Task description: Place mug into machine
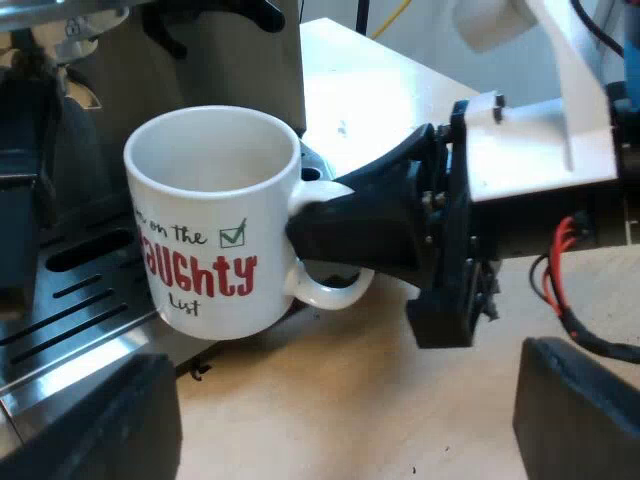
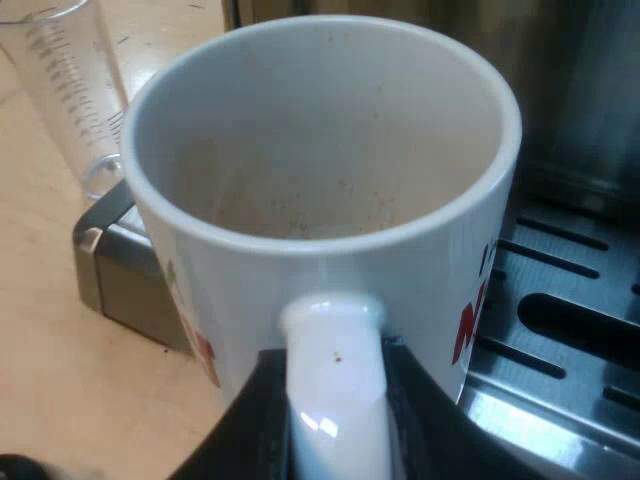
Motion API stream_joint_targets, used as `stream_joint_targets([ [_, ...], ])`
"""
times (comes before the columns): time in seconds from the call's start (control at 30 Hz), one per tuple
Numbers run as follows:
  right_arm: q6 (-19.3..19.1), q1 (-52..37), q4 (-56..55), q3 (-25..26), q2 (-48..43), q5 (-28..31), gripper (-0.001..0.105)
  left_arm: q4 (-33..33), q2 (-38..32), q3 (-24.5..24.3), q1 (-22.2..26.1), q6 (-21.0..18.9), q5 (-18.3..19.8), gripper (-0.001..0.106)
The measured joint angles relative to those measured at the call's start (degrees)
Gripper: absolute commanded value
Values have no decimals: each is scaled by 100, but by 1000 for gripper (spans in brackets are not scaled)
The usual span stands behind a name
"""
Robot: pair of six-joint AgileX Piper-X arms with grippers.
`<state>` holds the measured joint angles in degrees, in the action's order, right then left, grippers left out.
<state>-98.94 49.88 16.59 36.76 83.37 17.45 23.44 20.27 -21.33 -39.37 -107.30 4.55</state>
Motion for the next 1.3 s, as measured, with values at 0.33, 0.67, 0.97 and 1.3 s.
stream_joint_targets([
  [0.33,0,0,0,293,418,120,0,0,0,0,0,0,191,70],
  [0.67,0,0,0,802,910,165,0,0,0,0,0,0,261,70],
  [0.97,0,-33,42,1104,1222,277,0,0,0,0,0,0,363,70],
  [1.3,45,-127,301,1186,1438,383,0,0,0,0,0,0,481,70],
])
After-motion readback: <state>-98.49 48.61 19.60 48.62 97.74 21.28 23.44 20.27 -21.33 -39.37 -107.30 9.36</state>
